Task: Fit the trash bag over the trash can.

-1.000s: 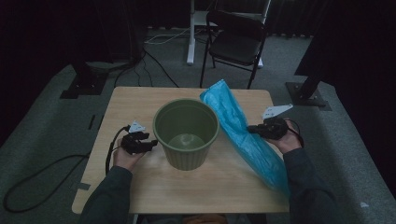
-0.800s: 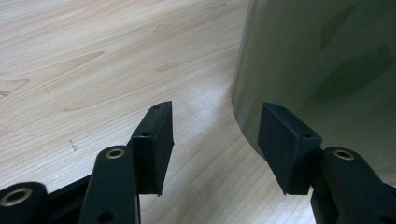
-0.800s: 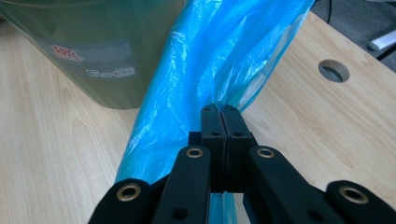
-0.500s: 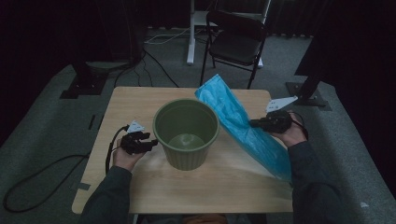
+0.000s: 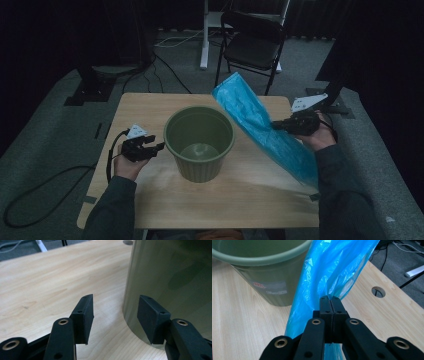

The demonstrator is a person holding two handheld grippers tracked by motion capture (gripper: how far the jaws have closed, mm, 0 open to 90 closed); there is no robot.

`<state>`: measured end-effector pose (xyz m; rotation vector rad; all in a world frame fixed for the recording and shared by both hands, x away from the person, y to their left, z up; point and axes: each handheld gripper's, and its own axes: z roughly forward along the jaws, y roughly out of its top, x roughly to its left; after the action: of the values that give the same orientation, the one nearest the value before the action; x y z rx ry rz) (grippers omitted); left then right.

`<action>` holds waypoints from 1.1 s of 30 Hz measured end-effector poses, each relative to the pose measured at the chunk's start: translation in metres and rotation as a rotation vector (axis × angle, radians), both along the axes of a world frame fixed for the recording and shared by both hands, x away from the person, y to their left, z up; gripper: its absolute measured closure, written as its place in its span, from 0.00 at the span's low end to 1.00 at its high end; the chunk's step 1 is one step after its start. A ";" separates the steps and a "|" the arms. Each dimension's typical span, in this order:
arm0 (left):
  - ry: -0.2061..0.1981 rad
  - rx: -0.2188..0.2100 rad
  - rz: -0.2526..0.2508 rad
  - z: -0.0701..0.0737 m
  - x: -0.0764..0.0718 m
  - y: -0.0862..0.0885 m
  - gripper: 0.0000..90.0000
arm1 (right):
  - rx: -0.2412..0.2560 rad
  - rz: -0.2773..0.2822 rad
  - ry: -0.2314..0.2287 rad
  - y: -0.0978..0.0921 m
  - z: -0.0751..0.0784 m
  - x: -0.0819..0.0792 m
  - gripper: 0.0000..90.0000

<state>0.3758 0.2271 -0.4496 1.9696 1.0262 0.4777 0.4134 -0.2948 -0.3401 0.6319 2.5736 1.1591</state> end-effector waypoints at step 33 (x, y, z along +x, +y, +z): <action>-0.180 -0.018 -0.064 0.099 -0.005 -0.008 0.54 | -0.003 0.223 0.014 0.033 0.024 -0.012 1.00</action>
<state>0.3706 0.2186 -0.3510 1.8995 0.8491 0.5959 0.4014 -0.2622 -0.3160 0.3596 2.7110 1.2196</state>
